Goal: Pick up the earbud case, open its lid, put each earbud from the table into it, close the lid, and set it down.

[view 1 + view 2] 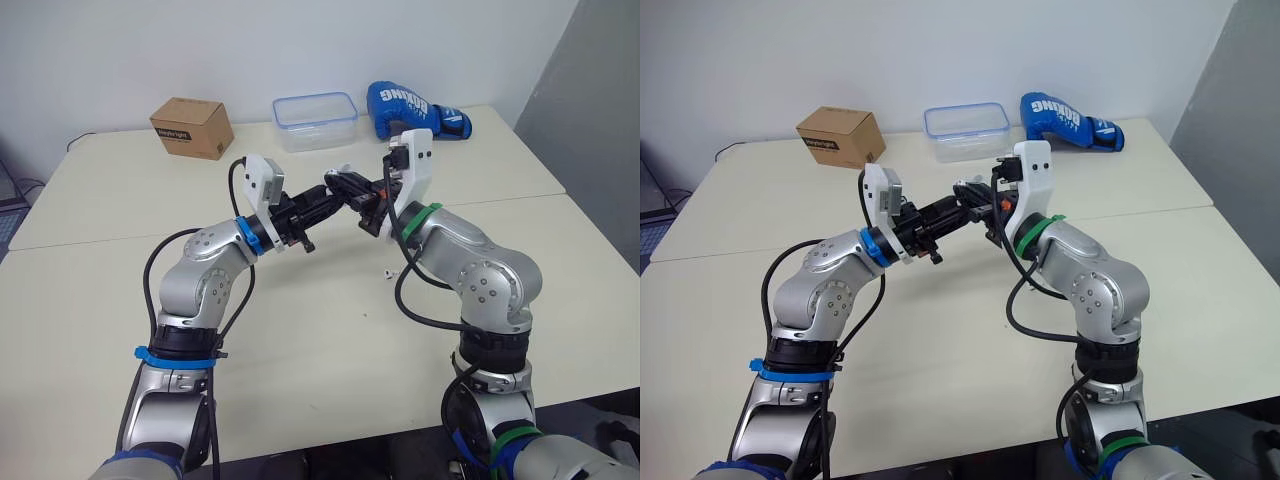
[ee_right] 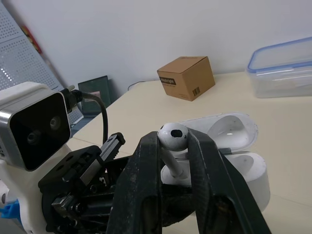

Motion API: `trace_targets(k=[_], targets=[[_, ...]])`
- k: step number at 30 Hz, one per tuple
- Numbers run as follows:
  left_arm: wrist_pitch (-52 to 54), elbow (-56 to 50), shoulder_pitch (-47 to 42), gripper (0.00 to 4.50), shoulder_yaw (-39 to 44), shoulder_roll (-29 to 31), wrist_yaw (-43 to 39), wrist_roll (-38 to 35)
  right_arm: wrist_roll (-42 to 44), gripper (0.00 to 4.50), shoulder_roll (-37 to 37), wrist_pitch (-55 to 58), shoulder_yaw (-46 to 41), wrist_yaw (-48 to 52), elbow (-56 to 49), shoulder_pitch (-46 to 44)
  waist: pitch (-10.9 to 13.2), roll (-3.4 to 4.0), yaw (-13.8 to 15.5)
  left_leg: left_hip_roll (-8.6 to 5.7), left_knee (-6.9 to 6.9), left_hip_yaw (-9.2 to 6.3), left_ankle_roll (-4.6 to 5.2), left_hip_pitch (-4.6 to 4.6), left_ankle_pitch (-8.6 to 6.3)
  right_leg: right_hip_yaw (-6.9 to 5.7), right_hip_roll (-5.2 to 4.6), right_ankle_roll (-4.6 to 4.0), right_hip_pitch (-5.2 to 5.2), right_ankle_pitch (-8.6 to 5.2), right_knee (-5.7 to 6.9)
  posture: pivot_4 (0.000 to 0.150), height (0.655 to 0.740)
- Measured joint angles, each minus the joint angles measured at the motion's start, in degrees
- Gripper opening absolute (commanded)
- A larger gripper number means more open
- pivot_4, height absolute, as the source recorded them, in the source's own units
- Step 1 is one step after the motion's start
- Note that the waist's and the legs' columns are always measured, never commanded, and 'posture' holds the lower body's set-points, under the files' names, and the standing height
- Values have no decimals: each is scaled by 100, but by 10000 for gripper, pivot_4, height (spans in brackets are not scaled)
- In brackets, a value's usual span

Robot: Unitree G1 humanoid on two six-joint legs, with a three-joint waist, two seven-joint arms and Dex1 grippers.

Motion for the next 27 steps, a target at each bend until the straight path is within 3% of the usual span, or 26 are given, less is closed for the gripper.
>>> trace_targets(k=[27], targets=[[-349,563,-520,7877,-1,-383,219,316,-115,3990,371,114,72,-1431,-149,-295,0,0,-1,-1,-1,0,0,0,0,0,0,0,0,0,-1,1500,7400]])
